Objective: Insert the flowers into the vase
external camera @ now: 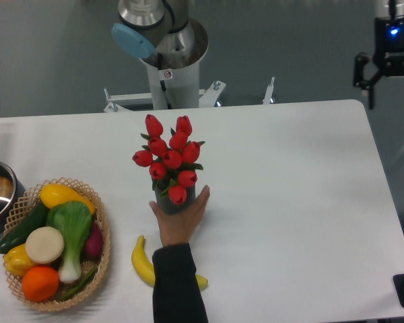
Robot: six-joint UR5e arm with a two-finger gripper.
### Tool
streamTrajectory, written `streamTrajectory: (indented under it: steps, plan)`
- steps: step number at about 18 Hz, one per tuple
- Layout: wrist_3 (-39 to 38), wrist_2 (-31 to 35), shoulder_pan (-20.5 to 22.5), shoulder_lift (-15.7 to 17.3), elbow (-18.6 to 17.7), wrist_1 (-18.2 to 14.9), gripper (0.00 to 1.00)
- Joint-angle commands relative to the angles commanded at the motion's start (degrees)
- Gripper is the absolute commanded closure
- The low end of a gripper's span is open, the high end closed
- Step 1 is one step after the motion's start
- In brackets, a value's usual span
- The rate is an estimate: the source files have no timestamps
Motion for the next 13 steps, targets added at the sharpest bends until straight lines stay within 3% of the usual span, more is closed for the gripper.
streamTrajectory:
  steps: [6, 9, 13]
  plan:
    - [10.2, 0.9, 3.1, 0.1, 2.2, -10.3, 0.00]
    - [17.0, 4.0, 3.6, 0.6, 1.8, -11.8, 0.00]
    - [17.5, 5.2, 3.4, 0.8, 1.7, -12.2, 0.00]
